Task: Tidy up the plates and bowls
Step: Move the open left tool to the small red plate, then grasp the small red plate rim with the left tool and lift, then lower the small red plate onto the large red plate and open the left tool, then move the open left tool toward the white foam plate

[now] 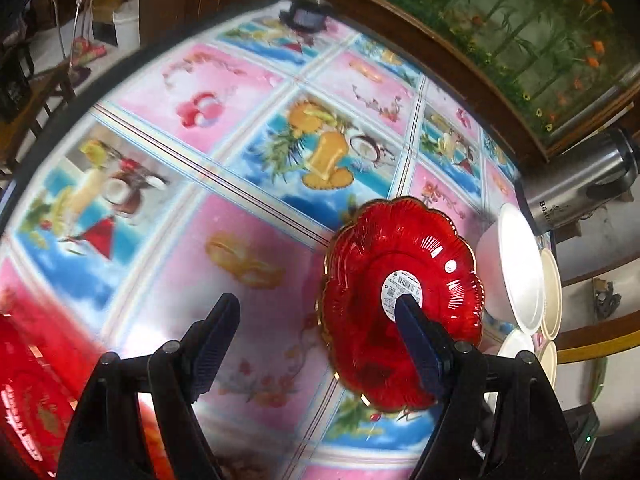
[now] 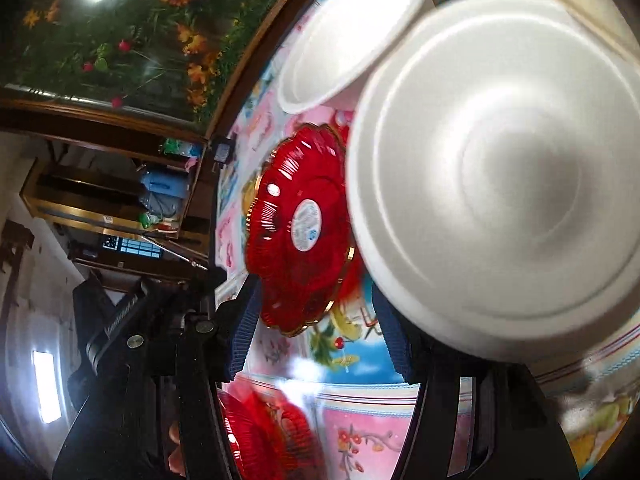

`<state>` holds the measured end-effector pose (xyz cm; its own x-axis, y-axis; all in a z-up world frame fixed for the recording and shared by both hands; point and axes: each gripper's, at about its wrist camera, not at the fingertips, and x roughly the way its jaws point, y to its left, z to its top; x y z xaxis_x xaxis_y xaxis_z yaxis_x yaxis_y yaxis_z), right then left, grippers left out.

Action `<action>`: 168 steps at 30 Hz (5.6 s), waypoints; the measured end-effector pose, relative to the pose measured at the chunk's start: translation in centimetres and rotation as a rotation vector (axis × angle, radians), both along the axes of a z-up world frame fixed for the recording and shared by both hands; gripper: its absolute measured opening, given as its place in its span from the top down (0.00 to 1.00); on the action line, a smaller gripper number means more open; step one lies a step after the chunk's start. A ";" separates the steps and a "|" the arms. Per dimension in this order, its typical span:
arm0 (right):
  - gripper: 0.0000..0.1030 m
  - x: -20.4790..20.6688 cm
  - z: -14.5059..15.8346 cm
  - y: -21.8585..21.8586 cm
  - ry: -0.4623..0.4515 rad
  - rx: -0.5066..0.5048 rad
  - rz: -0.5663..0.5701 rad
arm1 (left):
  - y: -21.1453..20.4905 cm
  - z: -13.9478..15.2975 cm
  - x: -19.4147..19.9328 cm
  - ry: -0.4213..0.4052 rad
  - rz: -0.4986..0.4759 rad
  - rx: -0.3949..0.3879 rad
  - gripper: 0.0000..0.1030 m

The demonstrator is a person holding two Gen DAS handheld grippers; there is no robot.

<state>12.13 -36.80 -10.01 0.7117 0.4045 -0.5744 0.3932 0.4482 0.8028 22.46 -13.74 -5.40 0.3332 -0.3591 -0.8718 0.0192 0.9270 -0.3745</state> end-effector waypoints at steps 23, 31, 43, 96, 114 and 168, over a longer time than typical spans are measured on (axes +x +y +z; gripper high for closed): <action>0.85 0.6 -2.0 -0.6 -0.031 -0.015 -0.015 | -1.9 -2.2 0.3 0.017 -0.068 0.049 0.87; 0.87 0.5 -1.9 -0.7 -0.040 -0.030 -0.009 | -1.9 -2.1 -0.1 0.001 -0.084 0.065 0.88; 0.86 -0.8 2.1 1.9 -0.165 -0.104 0.044 | 1.0 2.5 -3.2 -0.114 -0.071 0.044 0.87; 0.80 -4.0 3.2 25.9 -0.011 -0.274 0.604 | 24.9 1.1 -18.1 -0.046 0.096 0.036 0.81; 0.70 -3.8 5.2 24.5 -0.072 -0.342 0.541 | 25.9 3.4 -18.9 -0.115 0.126 0.151 0.50; 0.55 -18.0 6.2 -5.0 -0.358 -0.448 -0.031 | -4.3 7.2 -18.1 -0.423 -0.284 0.179 0.35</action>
